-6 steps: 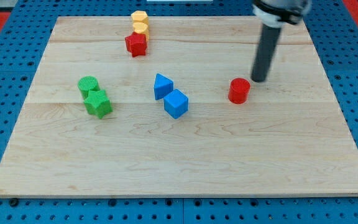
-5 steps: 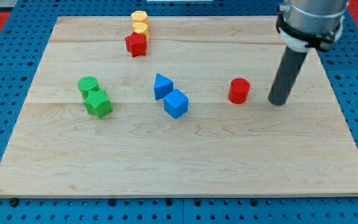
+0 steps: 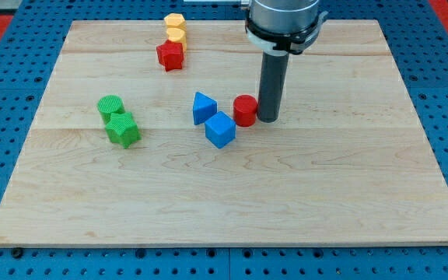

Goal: Push the red circle towards the red star

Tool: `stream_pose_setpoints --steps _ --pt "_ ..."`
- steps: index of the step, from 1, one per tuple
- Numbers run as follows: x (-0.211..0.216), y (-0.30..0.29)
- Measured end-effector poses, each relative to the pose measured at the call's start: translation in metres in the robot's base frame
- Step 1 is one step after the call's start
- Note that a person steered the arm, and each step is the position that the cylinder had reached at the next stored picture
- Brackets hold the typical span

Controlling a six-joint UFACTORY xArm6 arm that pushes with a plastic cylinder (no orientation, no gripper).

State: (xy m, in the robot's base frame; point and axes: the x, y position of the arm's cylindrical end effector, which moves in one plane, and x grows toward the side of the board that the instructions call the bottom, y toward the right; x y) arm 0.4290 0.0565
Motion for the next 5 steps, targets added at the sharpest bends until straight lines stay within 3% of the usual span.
stream_pose_setpoints --steps 2,3,5 --pt "-0.005 -0.065" --pt "-0.03 -0.094" --pt "-0.056 -0.089"
